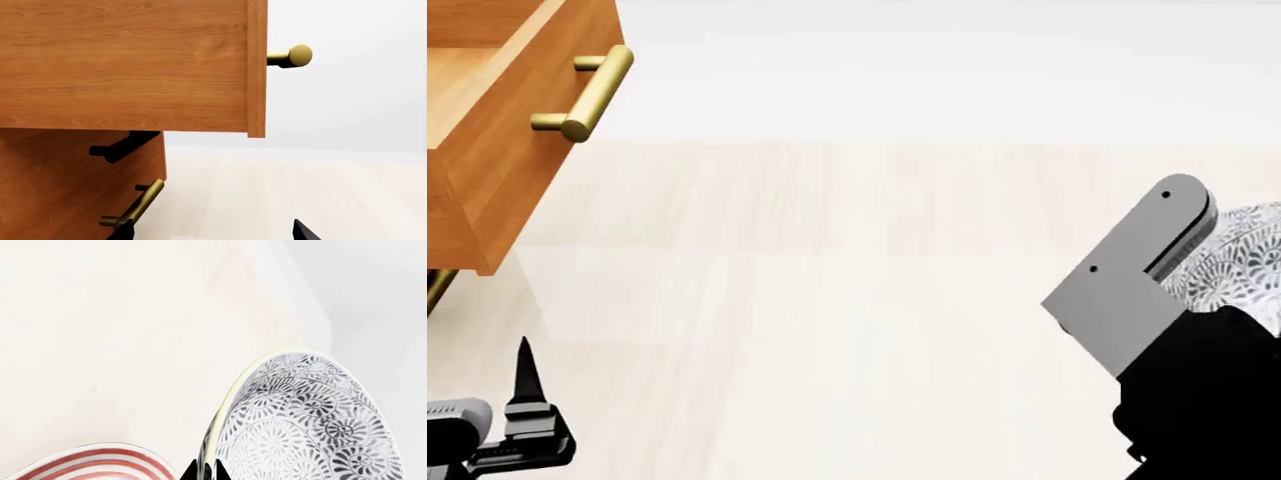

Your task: Put the bowl on the plate.

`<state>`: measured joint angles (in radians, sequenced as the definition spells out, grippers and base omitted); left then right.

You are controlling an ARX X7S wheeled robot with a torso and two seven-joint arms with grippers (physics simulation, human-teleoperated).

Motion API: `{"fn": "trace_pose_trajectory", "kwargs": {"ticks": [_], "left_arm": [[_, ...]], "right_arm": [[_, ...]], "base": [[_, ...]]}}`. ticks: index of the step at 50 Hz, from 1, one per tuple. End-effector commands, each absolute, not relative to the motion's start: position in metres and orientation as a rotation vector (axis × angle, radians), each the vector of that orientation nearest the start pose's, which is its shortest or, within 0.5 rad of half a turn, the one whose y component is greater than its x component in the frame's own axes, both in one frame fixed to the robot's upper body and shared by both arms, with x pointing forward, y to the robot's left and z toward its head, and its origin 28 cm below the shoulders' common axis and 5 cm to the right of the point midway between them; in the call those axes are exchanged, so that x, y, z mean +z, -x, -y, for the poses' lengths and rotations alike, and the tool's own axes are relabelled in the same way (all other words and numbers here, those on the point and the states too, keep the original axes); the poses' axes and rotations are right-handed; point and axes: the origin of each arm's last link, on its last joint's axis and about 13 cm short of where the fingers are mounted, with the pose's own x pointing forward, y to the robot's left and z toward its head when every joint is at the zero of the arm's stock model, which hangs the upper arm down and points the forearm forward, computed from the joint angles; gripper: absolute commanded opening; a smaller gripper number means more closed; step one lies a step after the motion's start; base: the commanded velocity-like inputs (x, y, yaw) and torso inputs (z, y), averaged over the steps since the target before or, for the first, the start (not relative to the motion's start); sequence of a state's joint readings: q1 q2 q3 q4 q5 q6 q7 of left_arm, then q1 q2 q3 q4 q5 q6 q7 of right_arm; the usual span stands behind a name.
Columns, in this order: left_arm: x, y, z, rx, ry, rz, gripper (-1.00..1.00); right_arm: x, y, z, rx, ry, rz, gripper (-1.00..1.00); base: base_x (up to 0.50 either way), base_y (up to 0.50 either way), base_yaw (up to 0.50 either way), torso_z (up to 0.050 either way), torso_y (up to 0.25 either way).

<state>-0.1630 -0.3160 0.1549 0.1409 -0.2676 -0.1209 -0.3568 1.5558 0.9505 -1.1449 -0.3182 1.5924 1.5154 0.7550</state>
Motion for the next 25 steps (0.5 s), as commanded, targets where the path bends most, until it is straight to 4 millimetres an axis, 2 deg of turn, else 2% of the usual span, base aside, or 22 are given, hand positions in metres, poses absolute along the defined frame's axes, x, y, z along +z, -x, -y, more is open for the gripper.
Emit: {"fn": "trace_pose_trajectory", "kwargs": {"ticks": [1, 2, 3, 5, 16, 18, 25], "left_arm": [[0.060, -0.244, -0.243, 0.173, -0.040, 0.142, 1.00], [0.059, -0.244, -0.243, 0.174, -0.040, 0.142, 1.00], [0.069, -0.245, -0.243, 0.173, -0.043, 0.144, 1.00], [0.074, -0.245, -0.243, 0.174, -0.040, 0.146, 1.00], [0.075, -0.246, -0.244, 0.173, -0.042, 0.148, 1.00], [0.063, -0.245, -0.243, 0.173, -0.041, 0.148, 1.00], [0.059, -0.245, -0.243, 0.173, -0.039, 0.143, 1.00]], "right_arm": [[0.260, -0.213, 0.190, 0.020, 0.881, -0.687, -1.00], [0.259, -0.212, 0.190, 0.019, 0.877, -0.690, -1.00], [0.258, -0.208, 0.192, 0.017, 0.873, -0.695, -1.00], [0.258, -0.206, 0.193, 0.013, 0.867, -0.696, -1.00], [0.246, -0.189, 0.200, -0.014, 0.818, -0.726, -1.00], [0.246, -0.185, 0.200, -0.017, 0.812, -0.725, -1.00], [0.244, -0.180, 0.199, -0.018, 0.812, -0.720, -1.00]], "base": [[0.00, 0.00, 0.00, 0.000, 0.000], [0.00, 0.00, 0.00, 0.000, 0.010], [0.00, 0.00, 0.00, 0.000, 0.000], [0.00, 0.00, 0.00, 0.000, 0.000], [0.00, 0.00, 0.00, 0.000, 0.000], [0.00, 0.00, 0.00, 0.000, 0.000], [0.00, 0.00, 0.00, 0.000, 0.000]]}}
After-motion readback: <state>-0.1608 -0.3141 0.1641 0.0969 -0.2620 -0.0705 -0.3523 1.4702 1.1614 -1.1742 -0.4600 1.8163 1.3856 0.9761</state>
